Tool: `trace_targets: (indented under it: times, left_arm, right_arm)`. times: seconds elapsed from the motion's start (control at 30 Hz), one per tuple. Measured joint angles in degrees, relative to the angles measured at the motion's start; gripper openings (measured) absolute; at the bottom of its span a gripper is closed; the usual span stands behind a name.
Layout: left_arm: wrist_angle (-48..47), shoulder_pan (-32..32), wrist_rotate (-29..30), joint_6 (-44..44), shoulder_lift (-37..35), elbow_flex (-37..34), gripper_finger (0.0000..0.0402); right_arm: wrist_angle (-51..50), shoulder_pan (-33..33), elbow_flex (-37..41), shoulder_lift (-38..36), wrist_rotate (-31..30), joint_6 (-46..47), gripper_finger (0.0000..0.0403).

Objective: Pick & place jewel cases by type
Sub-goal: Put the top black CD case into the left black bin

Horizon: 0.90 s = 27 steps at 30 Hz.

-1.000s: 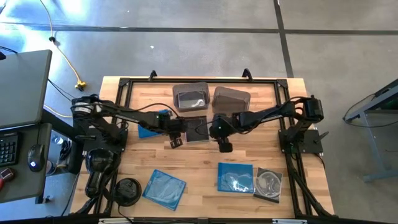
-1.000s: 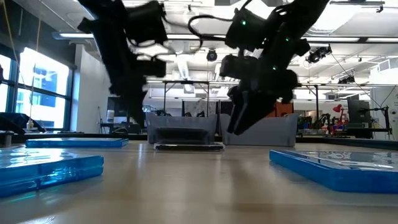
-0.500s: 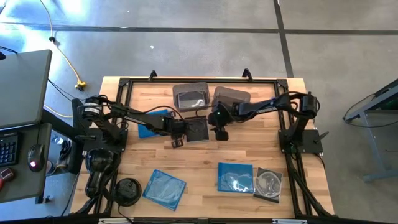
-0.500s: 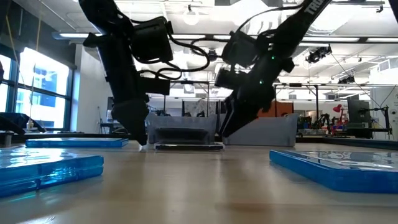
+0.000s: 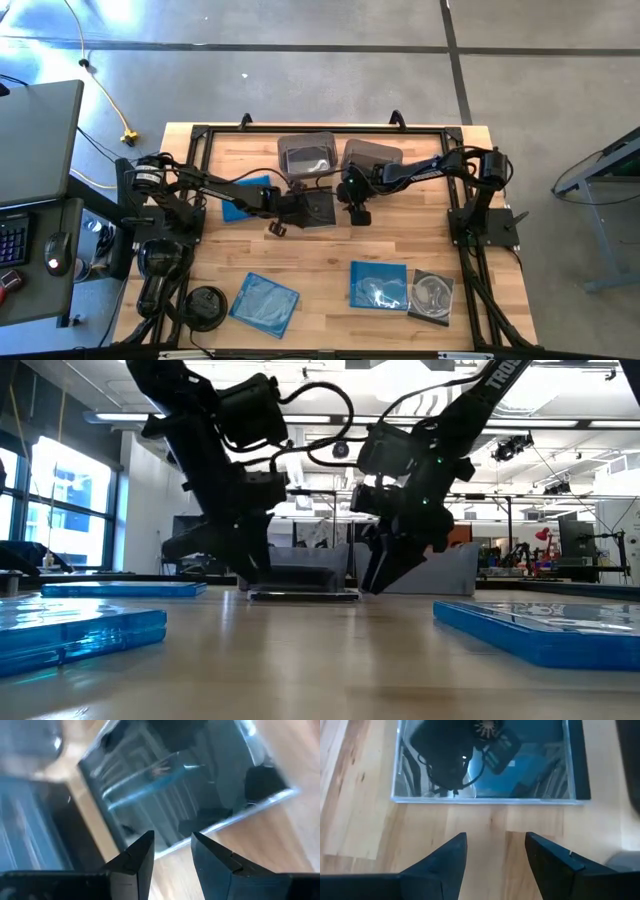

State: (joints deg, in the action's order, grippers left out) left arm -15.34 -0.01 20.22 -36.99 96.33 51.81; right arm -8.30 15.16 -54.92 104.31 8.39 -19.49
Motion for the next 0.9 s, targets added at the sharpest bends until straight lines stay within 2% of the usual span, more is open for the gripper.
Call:
trace_targets:
  times: [0.1,0.27,0.47,0.73,0.9]
  left_arm:
    - [-1.1,-0.2,0.2,-6.3,0.0,0.0,0.0127]
    - [-1.1,-0.9,5.5,-12.0,0.0,0.0,0.0127]
    - [-2.7,-0.8,0.7,-12.4,0.0,0.0,0.0127]
    - [-1.1,-0.7,-1.4,-13.4,3.7,0.2,0.0127]
    - [2.9,-1.4,5.2,-17.3,6.0,0.1,0.0127]
  right_arm:
    - [0.0,0.9,0.0,0.0,1.6,-0.1,0.0197]
    - [0.8,1.8,0.0,0.0,1.9,-0.1,0.0197]
    - [0.9,2.1,0.0,0.0,2.8,-0.3,0.0197]
    - [3.0,2.1,0.0,0.4,4.8,-1.4,0.0197]
    - [3.0,2.1,-0.1,3.1,5.8,-1.5,0.0197]
